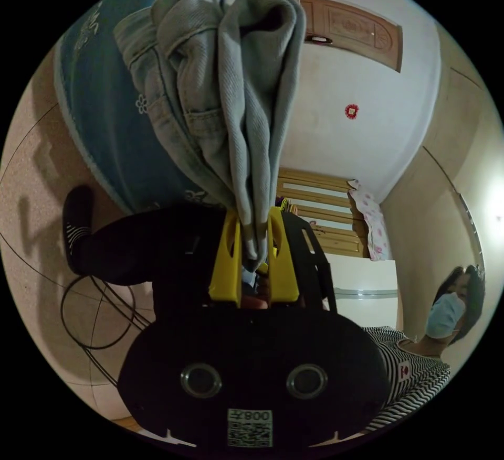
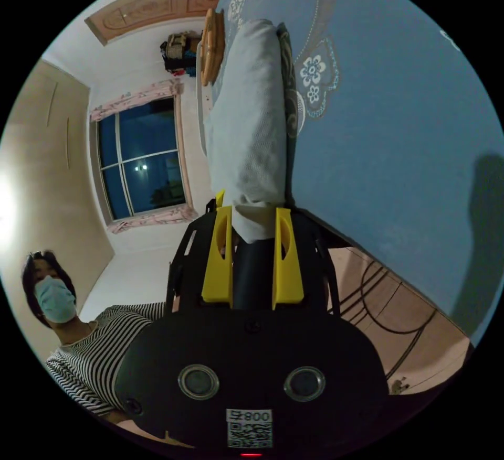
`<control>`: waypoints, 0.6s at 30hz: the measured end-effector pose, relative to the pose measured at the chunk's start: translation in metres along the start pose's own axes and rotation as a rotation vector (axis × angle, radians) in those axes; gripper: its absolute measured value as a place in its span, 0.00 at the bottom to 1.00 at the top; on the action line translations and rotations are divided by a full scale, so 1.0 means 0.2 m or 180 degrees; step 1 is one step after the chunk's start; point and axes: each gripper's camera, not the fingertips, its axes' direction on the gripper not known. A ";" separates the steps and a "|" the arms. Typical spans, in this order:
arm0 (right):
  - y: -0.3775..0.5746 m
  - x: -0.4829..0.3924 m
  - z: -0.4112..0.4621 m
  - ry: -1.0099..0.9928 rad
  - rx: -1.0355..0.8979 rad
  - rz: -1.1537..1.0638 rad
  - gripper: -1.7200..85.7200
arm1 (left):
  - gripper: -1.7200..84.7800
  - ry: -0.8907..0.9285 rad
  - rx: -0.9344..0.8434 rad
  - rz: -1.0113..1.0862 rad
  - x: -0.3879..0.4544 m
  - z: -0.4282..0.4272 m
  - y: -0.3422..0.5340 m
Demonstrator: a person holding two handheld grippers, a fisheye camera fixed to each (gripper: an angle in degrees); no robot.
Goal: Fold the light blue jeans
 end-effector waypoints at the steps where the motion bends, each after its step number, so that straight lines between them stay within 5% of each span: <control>1: 0.01 0.03 -0.01 0.0019 -0.0006 -0.0016 0.16 | 0.12 0.0001 0.0004 -0.0005 0.01 0.00 -0.01; 18: 0.26 0.53 -0.29 -0.0138 0.0048 0.0089 0.18 | 0.11 0.0065 0.0024 -0.0163 -0.03 0.10 -0.05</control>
